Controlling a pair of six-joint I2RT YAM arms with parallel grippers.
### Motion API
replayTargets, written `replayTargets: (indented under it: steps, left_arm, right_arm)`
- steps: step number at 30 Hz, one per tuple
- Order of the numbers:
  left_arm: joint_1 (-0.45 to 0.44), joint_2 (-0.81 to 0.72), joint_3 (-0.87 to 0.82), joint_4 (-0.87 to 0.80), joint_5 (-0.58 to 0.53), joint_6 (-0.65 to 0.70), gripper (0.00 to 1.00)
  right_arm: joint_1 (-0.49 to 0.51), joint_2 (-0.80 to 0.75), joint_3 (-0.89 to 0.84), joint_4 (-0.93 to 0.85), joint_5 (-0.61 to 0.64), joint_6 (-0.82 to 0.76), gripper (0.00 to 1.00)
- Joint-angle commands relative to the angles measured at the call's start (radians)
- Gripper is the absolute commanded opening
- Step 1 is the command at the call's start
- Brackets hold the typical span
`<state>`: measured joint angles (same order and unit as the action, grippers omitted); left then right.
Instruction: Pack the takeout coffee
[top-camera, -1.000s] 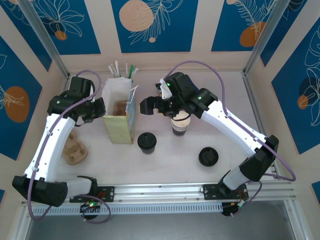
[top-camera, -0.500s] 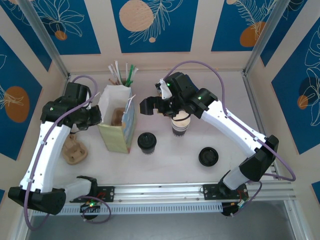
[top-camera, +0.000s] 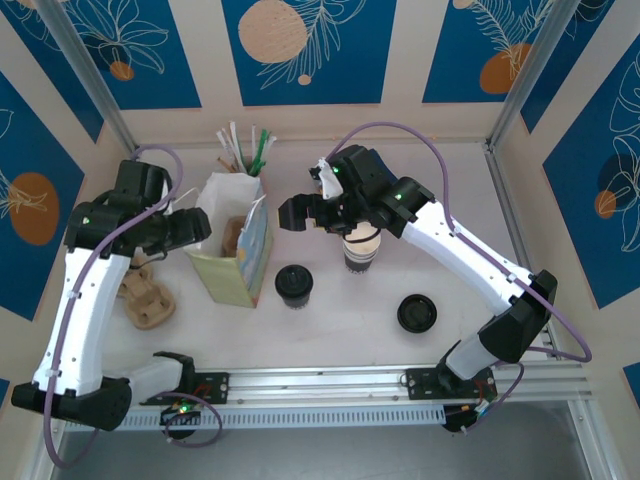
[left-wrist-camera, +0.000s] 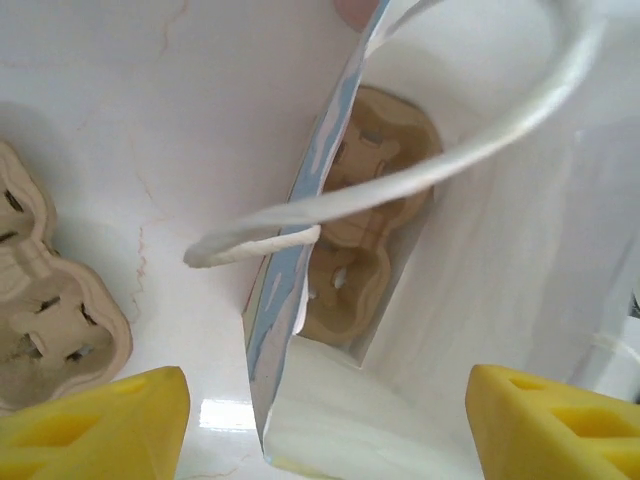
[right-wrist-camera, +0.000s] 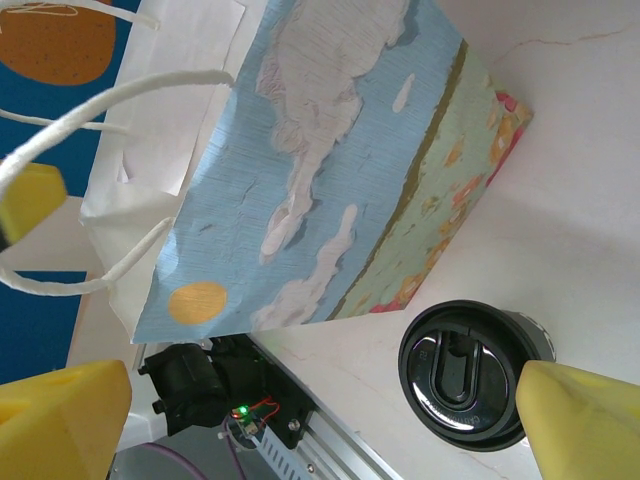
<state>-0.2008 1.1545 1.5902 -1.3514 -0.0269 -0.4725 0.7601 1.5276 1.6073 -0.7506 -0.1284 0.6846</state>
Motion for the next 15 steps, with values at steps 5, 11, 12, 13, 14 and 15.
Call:
replayTargets:
  steps: [5,11,12,13,14,15]
  left_arm:
    - [0.002,-0.021,0.135,-0.059,0.021,-0.039,0.80]
    - [-0.058,-0.026,0.166,-0.033,0.045,-0.101,0.79]
    - [-0.077,-0.025,0.166,-0.027,0.041,-0.113,0.79]
    - [-0.097,-0.024,0.167,-0.021,0.037,-0.122,0.79]
    - [-0.127,-0.021,0.168,-0.016,0.027,-0.135,0.78]
    - [-0.158,-0.017,0.171,-0.011,0.013,-0.145,0.78]
  right_arm:
    - [0.008,-0.020,-0.003,-0.027,0.018,-0.011,0.99]
    - [0.000,-0.047,-0.037,-0.038,0.046,-0.002,0.99]
    - [-0.002,-0.054,-0.045,-0.042,0.055,0.001,0.99]
    - [-0.004,-0.060,-0.054,-0.045,0.063,0.005,0.99]
    - [-0.004,-0.068,-0.066,-0.048,0.074,0.010,0.99]
    - [-0.005,-0.078,-0.079,-0.053,0.086,0.015,0.99]
